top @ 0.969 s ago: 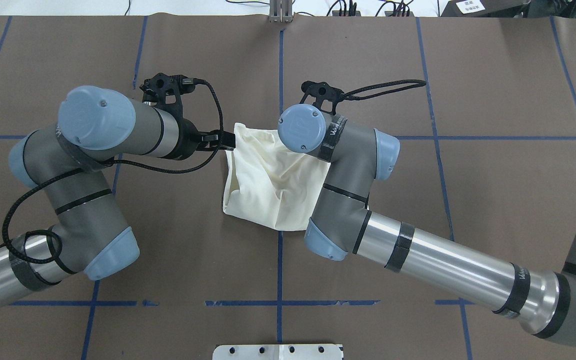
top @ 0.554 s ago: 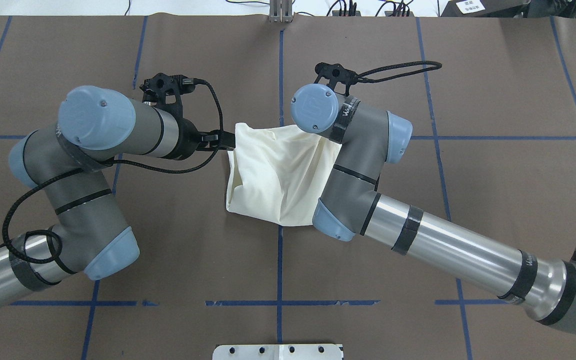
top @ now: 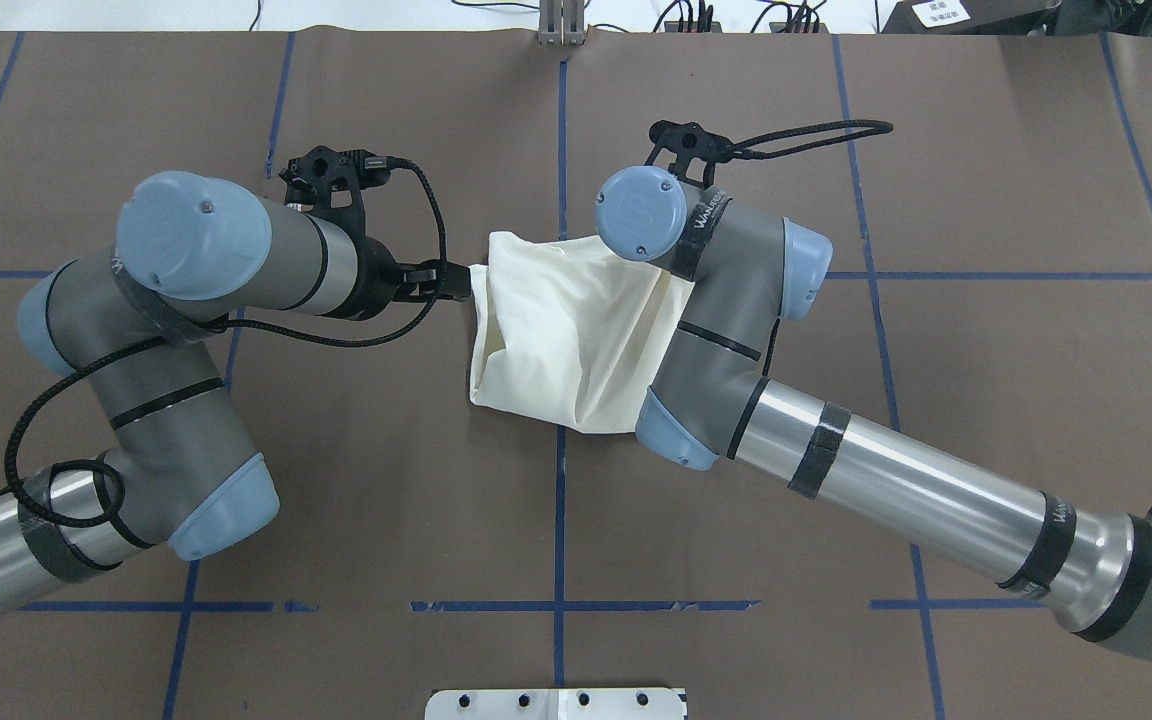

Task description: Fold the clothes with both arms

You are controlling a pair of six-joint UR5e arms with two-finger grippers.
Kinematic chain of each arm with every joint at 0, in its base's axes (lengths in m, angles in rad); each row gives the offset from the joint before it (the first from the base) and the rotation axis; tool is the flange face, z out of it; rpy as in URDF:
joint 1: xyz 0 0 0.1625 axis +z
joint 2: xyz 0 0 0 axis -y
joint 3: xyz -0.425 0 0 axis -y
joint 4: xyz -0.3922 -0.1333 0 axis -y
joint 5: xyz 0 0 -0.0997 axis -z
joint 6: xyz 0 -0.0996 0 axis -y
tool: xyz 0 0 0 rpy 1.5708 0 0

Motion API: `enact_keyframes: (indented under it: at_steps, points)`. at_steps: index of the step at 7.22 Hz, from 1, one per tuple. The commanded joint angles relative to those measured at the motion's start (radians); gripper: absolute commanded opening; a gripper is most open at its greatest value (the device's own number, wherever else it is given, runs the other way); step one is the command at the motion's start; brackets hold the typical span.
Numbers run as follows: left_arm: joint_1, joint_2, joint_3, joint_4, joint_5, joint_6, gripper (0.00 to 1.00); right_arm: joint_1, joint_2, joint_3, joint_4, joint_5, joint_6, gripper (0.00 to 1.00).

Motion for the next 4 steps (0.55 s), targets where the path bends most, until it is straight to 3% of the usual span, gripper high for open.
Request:
enact_keyframes:
  at_steps: [1, 2, 4]
  points:
    - [0.008, -0.007, 0.008, -0.006, 0.0, -0.001, 1.0, 0.025, 0.014, 0.003, 0.007, 0.004, -0.052, 1.0]
    - [0.032, -0.008, 0.056, -0.12, 0.002, -0.009, 1.0, 0.068, 0.016, 0.012, 0.007, 0.06, -0.138, 1.0]
    - [0.055, -0.014, 0.179, -0.37, 0.008, -0.218, 1.0, 0.187, -0.007, 0.082, 0.007, 0.328, -0.311, 1.0]
